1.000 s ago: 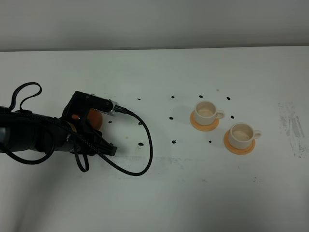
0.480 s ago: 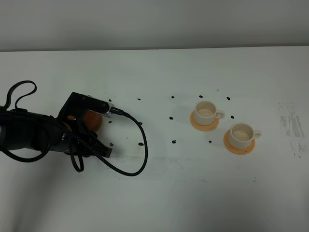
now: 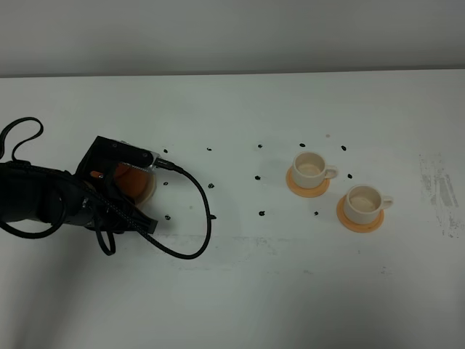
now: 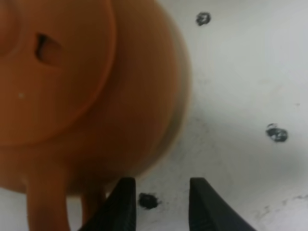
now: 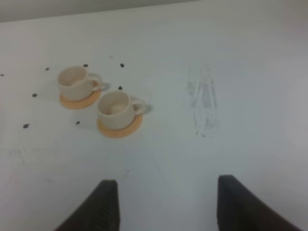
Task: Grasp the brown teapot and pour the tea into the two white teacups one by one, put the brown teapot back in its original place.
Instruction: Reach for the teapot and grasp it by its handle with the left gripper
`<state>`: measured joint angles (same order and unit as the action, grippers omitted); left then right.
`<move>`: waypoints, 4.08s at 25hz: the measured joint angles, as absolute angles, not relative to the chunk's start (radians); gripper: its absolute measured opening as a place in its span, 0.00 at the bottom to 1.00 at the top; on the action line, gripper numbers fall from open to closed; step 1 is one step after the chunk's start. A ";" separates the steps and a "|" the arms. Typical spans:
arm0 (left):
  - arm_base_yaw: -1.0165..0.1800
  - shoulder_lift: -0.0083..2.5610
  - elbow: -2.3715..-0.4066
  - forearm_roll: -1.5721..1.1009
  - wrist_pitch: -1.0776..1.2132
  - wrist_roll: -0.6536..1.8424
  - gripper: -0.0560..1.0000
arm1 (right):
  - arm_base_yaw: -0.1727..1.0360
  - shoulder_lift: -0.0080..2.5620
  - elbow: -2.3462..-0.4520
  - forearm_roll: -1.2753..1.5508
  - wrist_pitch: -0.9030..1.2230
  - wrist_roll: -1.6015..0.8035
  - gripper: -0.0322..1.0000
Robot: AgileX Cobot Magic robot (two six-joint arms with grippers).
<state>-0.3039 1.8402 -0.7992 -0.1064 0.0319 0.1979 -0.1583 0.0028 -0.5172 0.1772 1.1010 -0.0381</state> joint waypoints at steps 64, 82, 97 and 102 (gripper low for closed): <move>-0.184 1.654 -0.922 -0.049 0.408 0.148 0.30 | -0.158 0.003 -0.517 0.177 1.101 -0.038 0.46; -0.184 1.746 -0.955 -0.146 0.357 0.272 0.31 | -0.158 0.003 -0.517 0.177 1.101 -0.038 0.46; -0.184 1.806 -0.961 -0.172 0.344 0.301 0.29 | -0.158 0.003 -0.517 0.178 1.101 -0.039 0.46; -0.184 1.806 -0.961 -0.175 0.345 0.306 0.13 | -0.158 0.003 -0.517 0.178 1.101 -0.039 0.46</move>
